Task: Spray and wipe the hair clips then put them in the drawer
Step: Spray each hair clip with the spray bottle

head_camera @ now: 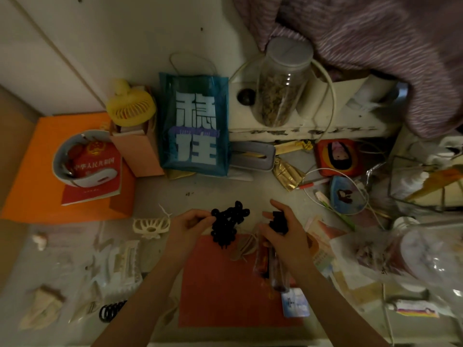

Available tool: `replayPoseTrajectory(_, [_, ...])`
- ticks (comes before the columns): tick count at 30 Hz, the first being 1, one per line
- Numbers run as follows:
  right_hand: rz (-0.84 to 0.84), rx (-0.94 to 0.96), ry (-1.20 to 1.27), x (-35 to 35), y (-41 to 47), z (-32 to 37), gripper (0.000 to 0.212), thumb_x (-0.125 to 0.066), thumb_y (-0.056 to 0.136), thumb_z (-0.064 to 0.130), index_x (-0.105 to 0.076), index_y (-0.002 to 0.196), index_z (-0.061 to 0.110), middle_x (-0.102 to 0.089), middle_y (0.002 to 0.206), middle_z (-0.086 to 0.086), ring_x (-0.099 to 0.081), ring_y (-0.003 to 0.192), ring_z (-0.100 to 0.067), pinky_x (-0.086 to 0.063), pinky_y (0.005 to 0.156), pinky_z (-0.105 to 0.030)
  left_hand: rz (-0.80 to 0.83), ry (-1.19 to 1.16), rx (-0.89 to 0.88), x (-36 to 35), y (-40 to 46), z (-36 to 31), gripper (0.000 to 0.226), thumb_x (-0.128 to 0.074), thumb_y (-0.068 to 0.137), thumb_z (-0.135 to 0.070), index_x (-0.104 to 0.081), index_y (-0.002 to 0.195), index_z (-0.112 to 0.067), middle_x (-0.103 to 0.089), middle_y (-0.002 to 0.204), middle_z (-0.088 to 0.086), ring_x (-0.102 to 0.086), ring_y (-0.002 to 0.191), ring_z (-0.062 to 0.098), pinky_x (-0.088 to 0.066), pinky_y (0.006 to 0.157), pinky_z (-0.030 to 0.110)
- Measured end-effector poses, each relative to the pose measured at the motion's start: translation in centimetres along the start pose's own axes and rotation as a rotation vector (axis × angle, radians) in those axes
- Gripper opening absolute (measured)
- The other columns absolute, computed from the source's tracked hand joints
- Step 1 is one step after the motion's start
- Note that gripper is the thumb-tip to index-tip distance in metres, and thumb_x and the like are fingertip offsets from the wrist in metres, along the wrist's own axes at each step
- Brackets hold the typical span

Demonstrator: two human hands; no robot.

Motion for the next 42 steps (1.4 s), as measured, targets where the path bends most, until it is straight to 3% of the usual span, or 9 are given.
replayPoseTrajectory(4, [0.028,0.088,0.061,0.3,0.5,3.8,0.055,-0.076,0.072,0.030,-0.052,0.121,0.038,-0.066,0.111,0.008,-0.066,0.100,-0.005,-0.057,0.082,-0.029,0.035,0.013,-0.101,0.7,-0.8,-3.9,0.015,-0.067,0.083,-0.001,-0.070,0.076,-0.013,-0.071,0.072,-0.003,-0.066,0.071,0.006,-0.052,0.069,0.015])
replayPoseTrajectory(8, [0.089,0.202,0.078,1.4,0.8,8.6,0.066,-0.073,0.067,0.036,-0.052,0.128,0.027,-0.067,0.103,0.018,-0.064,0.102,-0.003,-0.055,0.083,-0.024,0.096,0.027,-0.189,1.3,-1.4,-8.3,0.012,-0.063,0.086,-0.002,-0.068,0.080,-0.010,-0.070,0.079,0.008,-0.066,0.079,0.017,-0.052,0.079,0.028])
replayPoseTrajectory(14, [0.222,0.300,0.076,3.2,0.2,14.8,0.065,-0.076,0.066,0.029,-0.054,0.127,0.028,-0.068,0.108,0.000,-0.065,0.102,-0.011,-0.055,0.086,-0.026,0.203,0.119,-0.394,2.3,-2.7,-14.8,0.012,-0.055,0.091,-0.002,-0.063,0.085,0.004,-0.060,0.082,0.024,-0.058,0.077,0.035,-0.048,0.077,0.042])
replayPoseTrajectory(16, [0.267,0.343,0.059,3.5,-0.2,16.6,0.065,-0.077,0.066,0.026,-0.055,0.126,0.026,-0.068,0.107,-0.002,-0.066,0.102,-0.013,-0.055,0.088,-0.029,0.227,0.168,-0.457,2.2,-3.1,-16.9,0.013,-0.054,0.091,0.000,-0.063,0.082,0.001,-0.061,0.074,0.015,-0.058,0.070,0.029,-0.047,0.069,0.033])
replayPoseTrajectory(19, [0.308,0.410,0.030,3.8,-0.8,19.1,0.064,-0.079,0.069,0.019,-0.054,0.127,0.023,-0.069,0.108,-0.004,-0.066,0.103,-0.011,-0.054,0.090,-0.028,0.253,0.173,-0.504,2.2,-3.9,-20.0,0.012,-0.055,0.091,-0.001,-0.063,0.083,-0.006,-0.065,0.066,-0.008,-0.060,0.062,-0.001,-0.046,0.062,0.010])
replayPoseTrajectory(23, [0.341,0.495,0.009,4.3,-1.7,22.1,0.063,-0.078,0.073,0.007,-0.053,0.129,0.021,-0.069,0.109,-0.010,-0.067,0.103,-0.018,-0.055,0.086,-0.029,0.276,0.162,-0.567,2.4,-4.5,-23.9,0.010,-0.056,0.089,-0.003,-0.064,0.087,-0.009,-0.069,0.076,-0.005,-0.066,0.076,0.010,-0.054,0.071,0.019])
replayPoseTrajectory(32, [0.320,0.665,0.011,5.3,-3.7,28.2,0.053,-0.078,0.073,0.001,-0.060,0.118,0.025,-0.071,0.090,-0.005,-0.069,0.086,-0.013,-0.053,0.072,-0.019,0.253,0.107,-0.706,2.8,-6.2,-32.0,0.016,-0.060,0.081,-0.028,-0.065,0.090,-0.016,-0.073,0.082,0.007,-0.071,0.075,0.017,-0.054,0.065,0.019])
replayPoseTrajectory(36, [0.247,0.741,0.032,5.3,-4.2,30.1,0.049,-0.078,0.074,0.004,-0.062,0.116,0.025,-0.070,0.089,-0.008,-0.068,0.085,-0.018,-0.053,0.073,-0.021,0.180,-0.001,-0.737,2.3,-7.2,-34.6,0.018,-0.059,0.086,-0.026,-0.063,0.101,-0.017,-0.075,0.081,0.003,-0.072,0.075,0.014,-0.053,0.064,0.015])
replayPoseTrajectory(42, [0.105,0.817,0.218,5.3,-4.8,31.8,0.041,-0.076,0.074,0.003,-0.061,0.108,0.021,-0.072,0.086,0.002,-0.070,0.081,-0.013,-0.055,0.068,-0.021,0.187,-0.192,-0.726,1.2,-8.5,-36.4,0.042,-0.064,0.073,-0.031,-0.061,0.114,-0.023,-0.076,0.088,0.007,-0.072,0.085,0.018,-0.057,0.072,0.021])
Point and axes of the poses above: each hand's wrist, its own y-axis towards the middle knuckle, its own x-axis out of the back of the hand, z = x × y, the point moved 2 cm from there along y, towards the middle knuckle
